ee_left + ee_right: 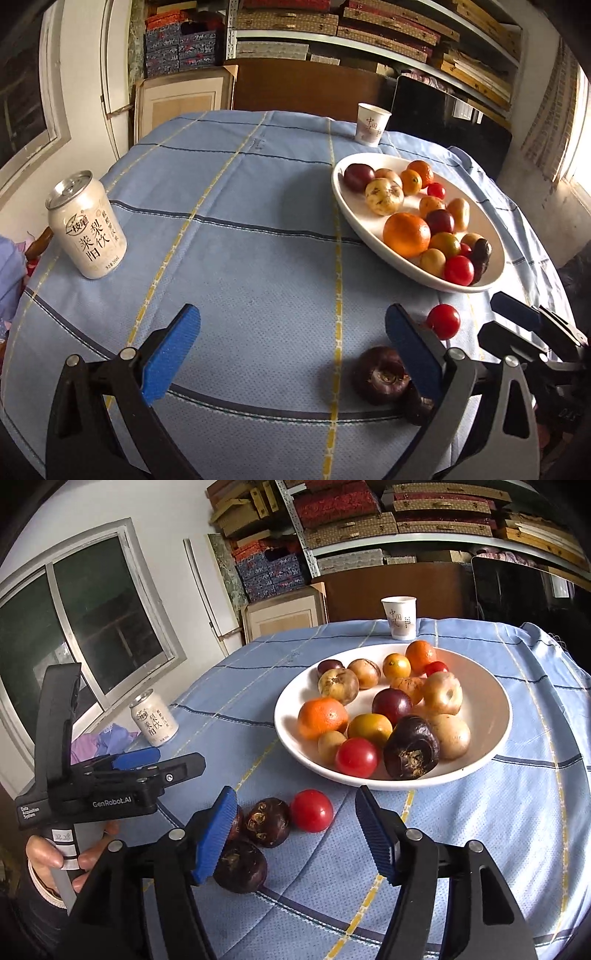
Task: Organize fruits
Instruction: 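Grasp the other red tomato with the right tool, then grasp a dark brown round fruit with the left tool while the right tool holds the tomato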
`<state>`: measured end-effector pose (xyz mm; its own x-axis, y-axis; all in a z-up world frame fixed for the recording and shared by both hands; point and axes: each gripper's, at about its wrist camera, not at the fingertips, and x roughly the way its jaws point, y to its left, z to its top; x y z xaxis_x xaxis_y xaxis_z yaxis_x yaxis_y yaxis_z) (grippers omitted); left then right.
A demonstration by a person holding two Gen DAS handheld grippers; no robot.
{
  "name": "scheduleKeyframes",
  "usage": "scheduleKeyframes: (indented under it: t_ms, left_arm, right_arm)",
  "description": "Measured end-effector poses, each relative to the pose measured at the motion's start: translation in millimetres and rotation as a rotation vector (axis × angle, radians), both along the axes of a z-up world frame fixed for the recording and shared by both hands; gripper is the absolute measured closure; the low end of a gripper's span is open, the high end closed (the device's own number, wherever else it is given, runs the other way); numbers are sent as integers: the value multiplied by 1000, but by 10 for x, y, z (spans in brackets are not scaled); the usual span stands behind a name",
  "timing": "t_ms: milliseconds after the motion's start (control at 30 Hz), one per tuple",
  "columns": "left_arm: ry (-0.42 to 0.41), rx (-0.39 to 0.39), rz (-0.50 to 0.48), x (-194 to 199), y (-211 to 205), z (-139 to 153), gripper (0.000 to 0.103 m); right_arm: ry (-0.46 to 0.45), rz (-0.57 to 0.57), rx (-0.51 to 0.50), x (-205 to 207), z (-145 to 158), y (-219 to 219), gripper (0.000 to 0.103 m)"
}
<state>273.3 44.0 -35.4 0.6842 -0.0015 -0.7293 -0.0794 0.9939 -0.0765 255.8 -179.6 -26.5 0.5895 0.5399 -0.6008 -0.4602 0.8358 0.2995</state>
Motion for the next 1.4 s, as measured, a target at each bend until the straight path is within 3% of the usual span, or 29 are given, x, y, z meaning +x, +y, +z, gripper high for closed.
scheduleKeyframes:
  t_ms: [233, 567, 700, 933, 1167, 1400]
  left_arm:
    - [12, 31, 24, 0, 10, -9, 5]
    - [61, -72, 62, 46, 210, -56, 5]
    - [50, -82, 58, 21, 198, -17, 5]
    - [36, -60, 41, -9, 133, 25, 5]
    - [34, -41, 42, -5, 110, 20, 5]
    - [45, -56, -1, -2, 91, -6, 5]
  right_arm:
    - [27, 10, 14, 22, -31, 5, 36]
    - [95, 22, 48, 92, -125, 27, 36]
    - [172, 17, 99, 189, -239, 4, 37]
    - [284, -9, 193, 332, -428, -66, 57]
    - [295, -32, 193, 387, -472, -39, 71]
    - [242, -59, 161, 314, -332, -167, 72]
